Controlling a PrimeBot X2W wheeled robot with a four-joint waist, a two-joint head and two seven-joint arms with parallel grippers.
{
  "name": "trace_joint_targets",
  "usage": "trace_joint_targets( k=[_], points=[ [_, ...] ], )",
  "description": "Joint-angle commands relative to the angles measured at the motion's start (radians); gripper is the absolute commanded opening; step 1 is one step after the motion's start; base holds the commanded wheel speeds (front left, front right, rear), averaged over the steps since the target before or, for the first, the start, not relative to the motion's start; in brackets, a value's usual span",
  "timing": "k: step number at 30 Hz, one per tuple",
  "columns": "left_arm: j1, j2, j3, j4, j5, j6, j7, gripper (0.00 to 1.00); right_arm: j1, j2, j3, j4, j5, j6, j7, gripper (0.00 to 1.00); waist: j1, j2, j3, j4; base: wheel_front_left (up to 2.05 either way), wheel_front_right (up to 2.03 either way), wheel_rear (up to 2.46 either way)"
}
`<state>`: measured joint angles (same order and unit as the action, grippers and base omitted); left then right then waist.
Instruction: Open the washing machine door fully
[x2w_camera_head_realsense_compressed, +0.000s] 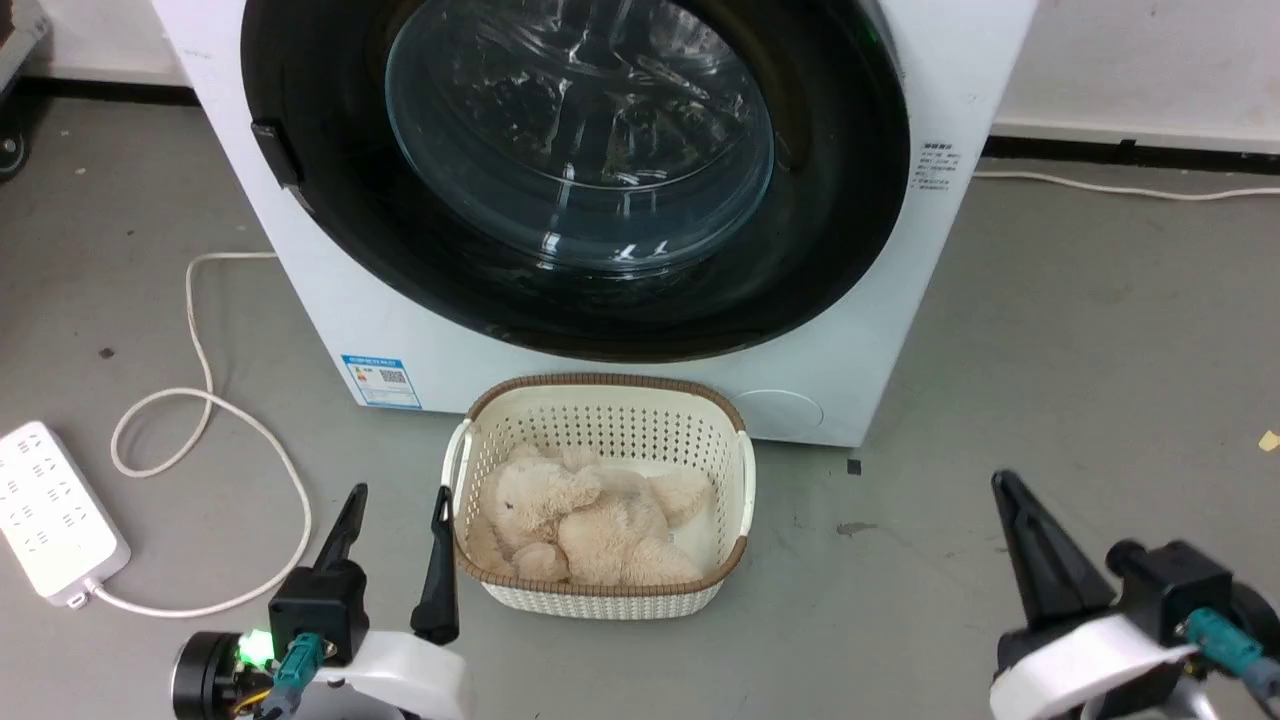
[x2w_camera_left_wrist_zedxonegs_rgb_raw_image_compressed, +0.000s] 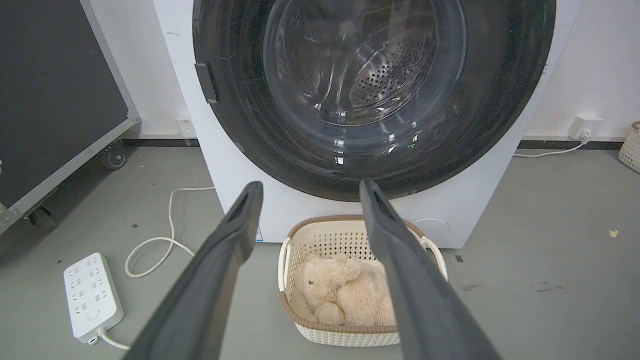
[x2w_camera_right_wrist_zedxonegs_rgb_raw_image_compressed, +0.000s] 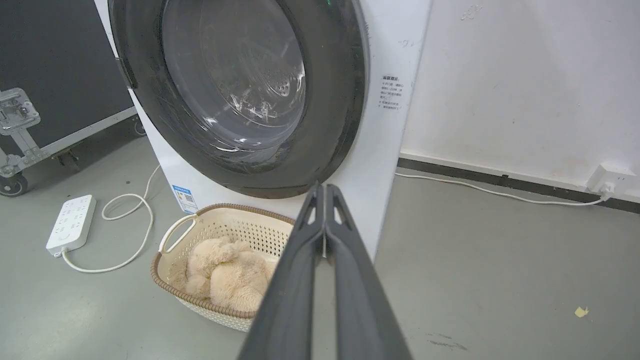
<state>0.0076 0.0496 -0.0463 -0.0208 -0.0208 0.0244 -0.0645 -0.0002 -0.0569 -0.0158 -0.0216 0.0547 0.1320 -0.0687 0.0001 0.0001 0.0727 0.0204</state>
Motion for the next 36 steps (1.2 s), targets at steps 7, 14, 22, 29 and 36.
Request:
trace_joint_targets(
  k=[7,14,22,29,36],
  points=[
    [-0.031,0.0,-0.01,-0.016,-0.009,0.013,-0.026,1.0,-0.088,-0.038,-0.013,-0.007,0.08,-0.001,0.01,0.0,-0.0001,-0.0001,0.033,0.01,0.0,0.0,0.0],
    [-0.048,0.0,-0.015,-0.029,-0.011,0.02,-0.04,1.0,-0.191,-0.067,-0.042,-0.003,0.184,-0.001,0.065,0.0,-0.0001,-0.0001,0.071,0.02,0.0,0.0,0.0],
    [-0.07,0.0,-0.023,-0.046,-0.015,0.027,-0.057,1.0,-0.338,-0.074,-0.096,0.038,0.299,-0.001,0.153,0.0,-0.0001,-0.0001,0.124,0.04,0.0,0.0,0.0],
    [-0.092,0.0,-0.034,-0.062,-0.018,0.035,-0.076,1.0,-0.542,-0.057,-0.187,0.154,0.406,-0.001,0.266,0.0,-0.0001,-0.0001,0.181,0.069,0.0,0.0,0.0],
    [-0.109,0.0,-0.048,-0.074,-0.021,0.043,-0.09,1.0,-0.721,-0.037,-0.277,0.292,0.479,-0.001,0.379,0.0,-0.0001,-0.0001,0.227,0.092,0.0,0.0,0.0]
  ],
)
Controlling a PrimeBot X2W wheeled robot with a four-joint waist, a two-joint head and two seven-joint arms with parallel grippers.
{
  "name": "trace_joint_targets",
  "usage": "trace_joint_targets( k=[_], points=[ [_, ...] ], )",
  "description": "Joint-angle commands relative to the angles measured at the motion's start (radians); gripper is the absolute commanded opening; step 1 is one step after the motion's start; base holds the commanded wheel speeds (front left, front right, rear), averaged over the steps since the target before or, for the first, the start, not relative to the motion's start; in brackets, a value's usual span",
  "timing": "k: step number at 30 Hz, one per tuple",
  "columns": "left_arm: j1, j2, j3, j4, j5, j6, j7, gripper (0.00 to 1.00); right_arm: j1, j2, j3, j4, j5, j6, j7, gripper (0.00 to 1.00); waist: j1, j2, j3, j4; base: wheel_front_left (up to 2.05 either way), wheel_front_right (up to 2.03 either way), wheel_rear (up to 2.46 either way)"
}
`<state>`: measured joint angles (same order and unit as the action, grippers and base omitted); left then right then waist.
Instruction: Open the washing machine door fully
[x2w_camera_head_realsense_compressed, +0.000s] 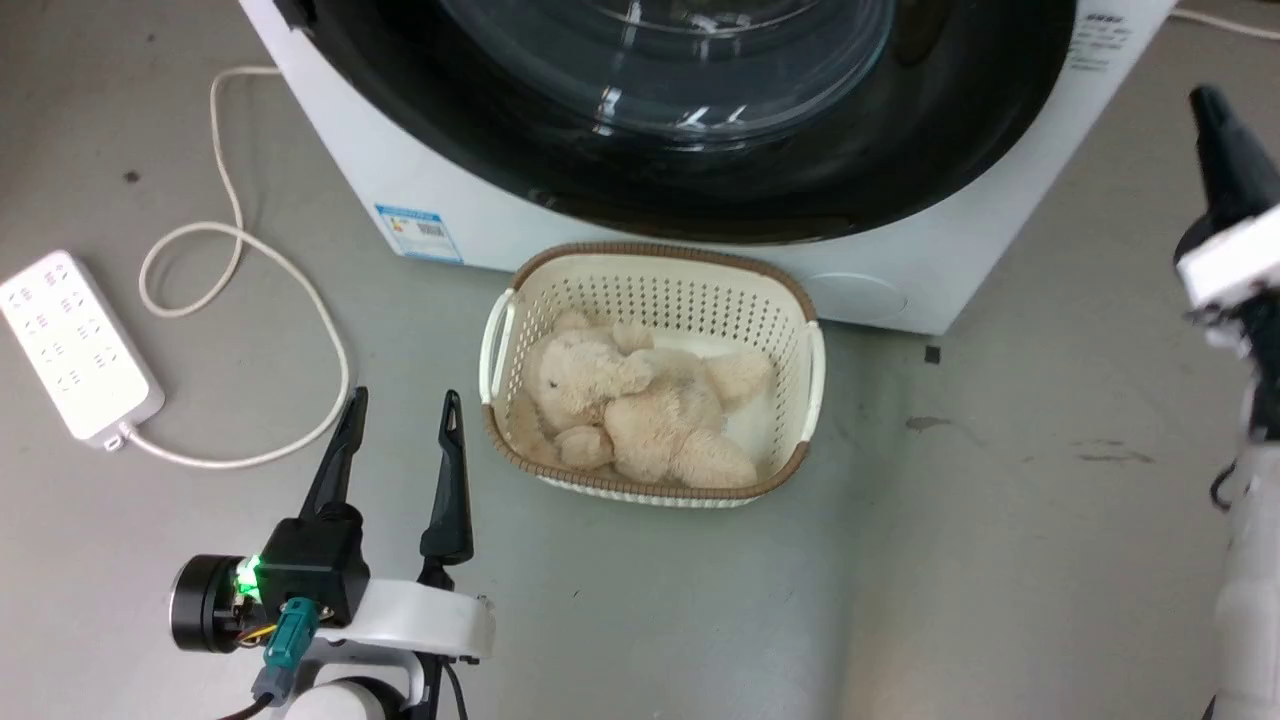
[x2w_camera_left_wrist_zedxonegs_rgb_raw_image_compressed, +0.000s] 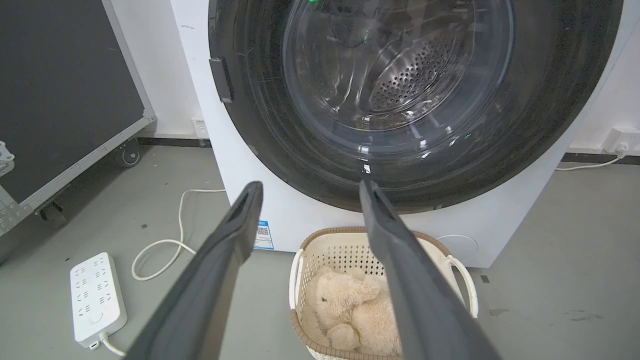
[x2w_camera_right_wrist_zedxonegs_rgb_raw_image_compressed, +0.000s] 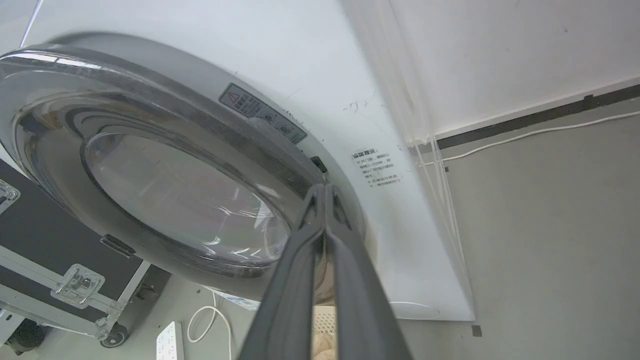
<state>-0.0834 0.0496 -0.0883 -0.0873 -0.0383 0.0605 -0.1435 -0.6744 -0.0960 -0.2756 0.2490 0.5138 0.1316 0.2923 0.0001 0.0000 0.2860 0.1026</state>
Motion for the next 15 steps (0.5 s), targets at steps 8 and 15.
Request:
trace_joint_targets(
  k=[8,15],
  points=[
    [-0.037,0.0,-0.029,-0.018,-0.013,0.022,-0.028,1.0,-0.231,-0.007,-0.126,0.175,0.061,-0.001,0.157,0.0,-0.0001,0.0,0.065,0.046,0.0,0.0,0.0],
    [-0.053,0.001,-0.044,-0.027,-0.021,0.035,-0.043,1.0,-0.374,-0.023,-0.222,0.295,0.072,-0.001,0.283,0.0,-0.0001,0.0,0.104,0.074,0.0,0.0,0.0]
  ],
)
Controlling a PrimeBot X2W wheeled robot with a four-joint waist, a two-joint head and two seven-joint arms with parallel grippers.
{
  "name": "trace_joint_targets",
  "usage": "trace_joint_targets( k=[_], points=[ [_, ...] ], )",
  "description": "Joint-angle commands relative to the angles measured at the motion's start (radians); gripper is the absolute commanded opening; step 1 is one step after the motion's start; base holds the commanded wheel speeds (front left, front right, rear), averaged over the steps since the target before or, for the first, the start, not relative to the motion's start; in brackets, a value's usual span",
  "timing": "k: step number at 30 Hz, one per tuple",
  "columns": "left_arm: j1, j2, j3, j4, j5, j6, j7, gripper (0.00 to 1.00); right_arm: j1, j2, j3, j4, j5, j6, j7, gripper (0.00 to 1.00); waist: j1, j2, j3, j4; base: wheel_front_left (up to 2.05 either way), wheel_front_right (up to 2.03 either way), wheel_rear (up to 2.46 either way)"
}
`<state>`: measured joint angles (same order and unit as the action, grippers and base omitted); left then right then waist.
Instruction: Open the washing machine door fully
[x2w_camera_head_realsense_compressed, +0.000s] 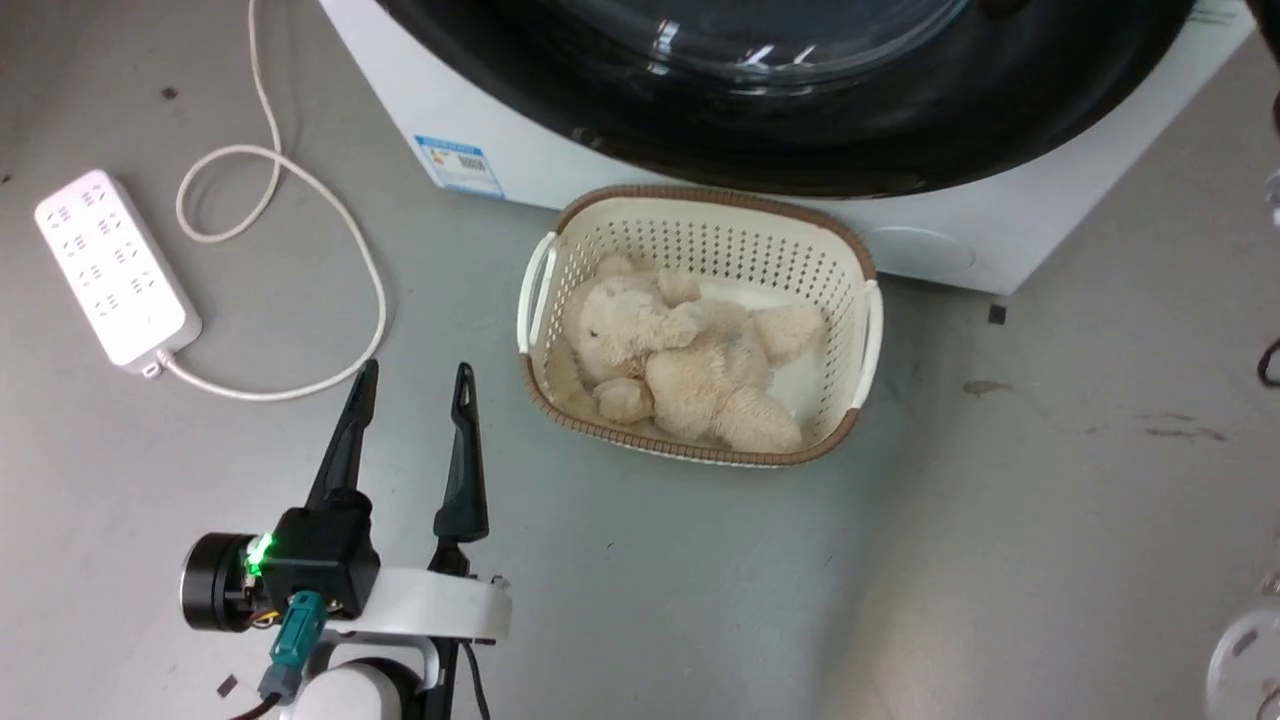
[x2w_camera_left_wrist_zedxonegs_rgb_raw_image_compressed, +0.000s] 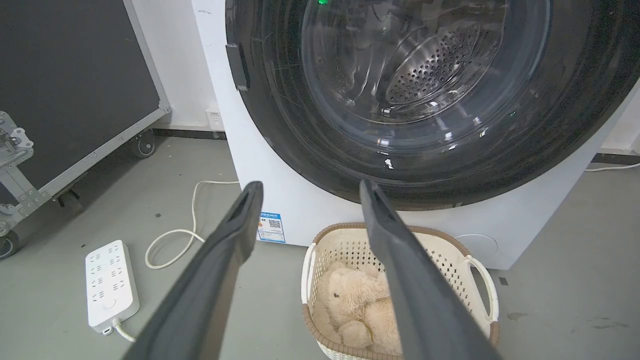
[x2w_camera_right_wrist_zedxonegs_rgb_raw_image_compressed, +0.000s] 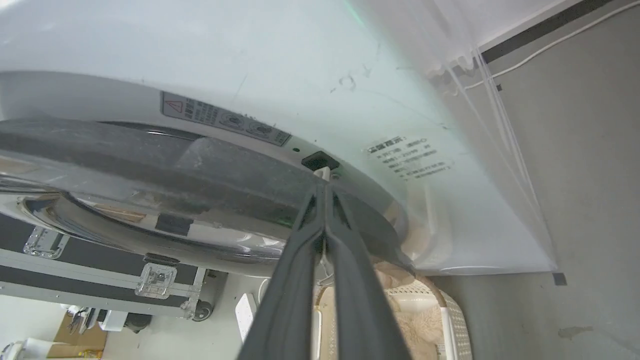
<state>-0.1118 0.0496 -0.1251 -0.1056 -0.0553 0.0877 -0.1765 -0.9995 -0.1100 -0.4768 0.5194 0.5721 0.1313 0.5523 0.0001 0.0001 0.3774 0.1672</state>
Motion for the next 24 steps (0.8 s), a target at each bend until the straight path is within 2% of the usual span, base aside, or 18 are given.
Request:
trace_joint_targets(
  k=[1,15,24],
  points=[
    [-0.027,0.001,-0.009,-0.01,-0.005,0.009,-0.012,1.0,-0.068,-0.011,-0.033,0.039,0.013,0.0,0.04,0.0,-0.0001,-0.0001,0.018,0.013,0.0,0.0,0.0],
    [-0.063,0.001,-0.04,-0.029,-0.016,0.034,-0.041,1.0,-0.29,-0.004,-0.21,0.165,-0.013,0.0,0.239,0.0,-0.0001,-0.0001,0.086,0.046,0.0,0.0,0.0],
    [-0.077,0.001,-0.057,-0.029,-0.027,0.048,-0.058,1.0,-0.311,0.022,-0.292,0.166,-0.037,0.0,0.382,0.0,-0.0001,-0.0001,0.085,0.056,0.0,0.0,0.0]
  ],
)
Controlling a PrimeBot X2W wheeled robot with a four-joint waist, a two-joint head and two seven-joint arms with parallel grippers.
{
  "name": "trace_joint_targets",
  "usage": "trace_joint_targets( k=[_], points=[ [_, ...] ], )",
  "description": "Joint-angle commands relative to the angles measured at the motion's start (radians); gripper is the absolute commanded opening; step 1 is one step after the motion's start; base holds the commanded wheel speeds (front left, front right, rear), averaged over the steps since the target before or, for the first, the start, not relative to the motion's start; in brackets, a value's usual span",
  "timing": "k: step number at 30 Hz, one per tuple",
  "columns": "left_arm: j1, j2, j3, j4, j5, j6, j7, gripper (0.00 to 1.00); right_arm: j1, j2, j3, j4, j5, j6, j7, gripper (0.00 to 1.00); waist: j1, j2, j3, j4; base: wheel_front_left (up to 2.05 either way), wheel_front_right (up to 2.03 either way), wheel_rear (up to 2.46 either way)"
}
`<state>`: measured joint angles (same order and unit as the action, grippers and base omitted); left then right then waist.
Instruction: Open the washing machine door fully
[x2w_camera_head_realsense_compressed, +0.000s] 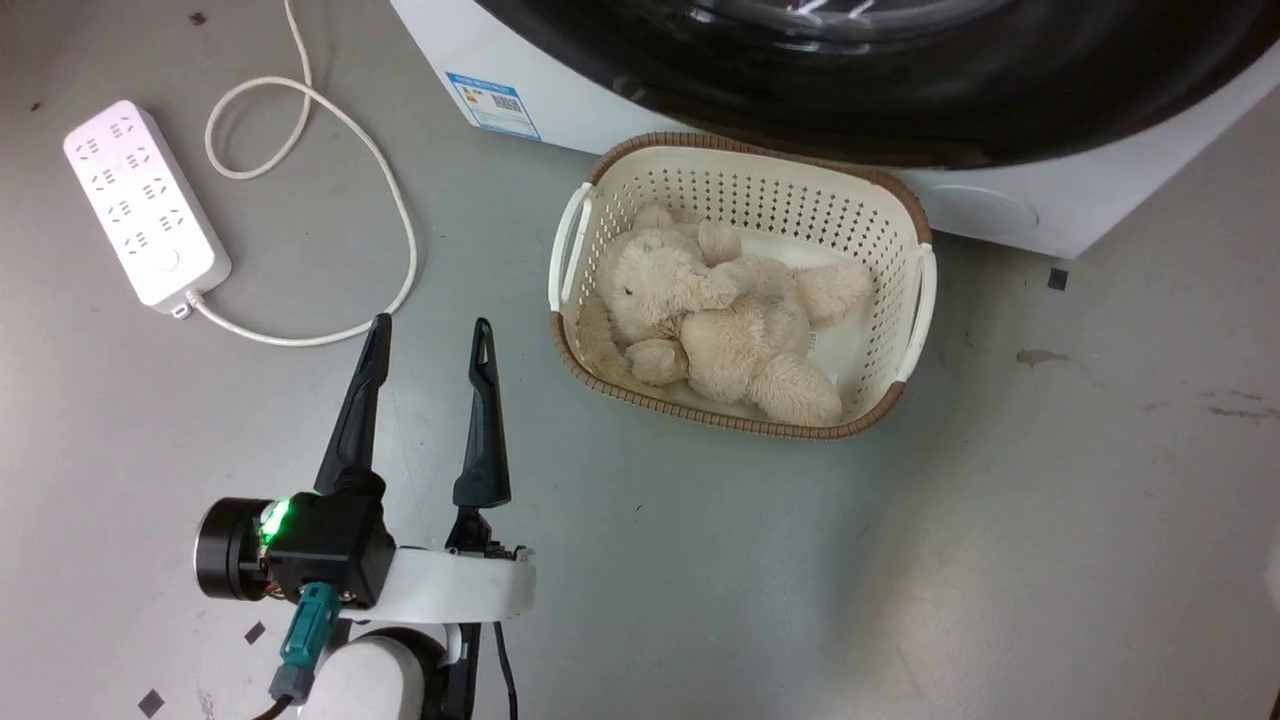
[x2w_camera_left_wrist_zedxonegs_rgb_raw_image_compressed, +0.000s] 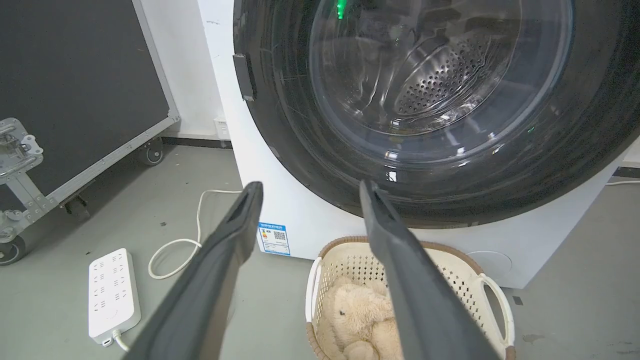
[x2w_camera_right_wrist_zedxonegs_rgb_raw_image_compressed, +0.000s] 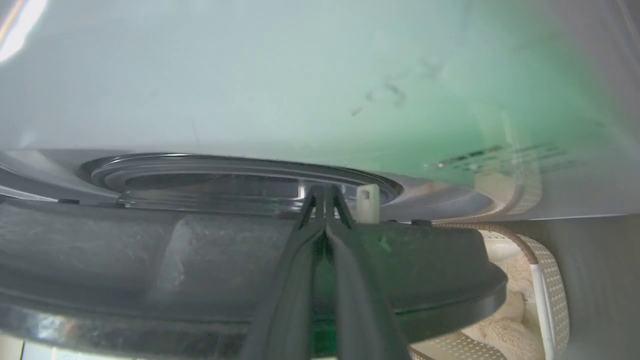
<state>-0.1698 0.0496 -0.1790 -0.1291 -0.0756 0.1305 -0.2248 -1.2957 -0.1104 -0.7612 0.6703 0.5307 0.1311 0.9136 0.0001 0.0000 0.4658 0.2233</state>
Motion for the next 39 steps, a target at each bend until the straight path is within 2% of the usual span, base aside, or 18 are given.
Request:
trace_joint_targets(
  k=[1,12,18,28,39],
  points=[
    [-0.019,0.001,-0.005,-0.005,-0.008,0.007,-0.012,1.0,-0.008,0.026,-0.016,0.011,0.002,0.0,0.04,0.0,-0.0001,0.0,-0.009,0.0,0.0,0.0,0.0],
    [0.007,0.001,-0.013,0.019,-0.012,0.004,-0.035,1.0,0.111,0.059,-0.101,-0.021,0.047,0.0,0.254,0.0,-0.0001,0.0,-0.11,-0.02,0.0,0.0,0.0],
    [0.049,0.001,-0.019,0.047,-0.011,-0.014,-0.037,1.0,0.254,0.06,-0.014,0.009,0.14,0.0,0.311,0.0,-0.0001,0.0,-0.191,-0.032,0.0,0.0,0.0],
    [0.139,0.001,-0.026,0.093,-0.004,-0.047,-0.037,1.0,0.483,0.06,0.265,0.03,0.42,0.0,0.304,0.0,-0.0001,0.0,-0.294,-0.044,0.0,0.0,0.0],
    [0.184,0.001,-0.026,0.143,-0.015,-0.082,-0.037,1.0,0.693,0.06,0.704,-0.059,0.797,0.0,0.217,0.0,-0.0001,0.0,-0.34,-0.038,0.0,0.0,0.0]
  ],
)
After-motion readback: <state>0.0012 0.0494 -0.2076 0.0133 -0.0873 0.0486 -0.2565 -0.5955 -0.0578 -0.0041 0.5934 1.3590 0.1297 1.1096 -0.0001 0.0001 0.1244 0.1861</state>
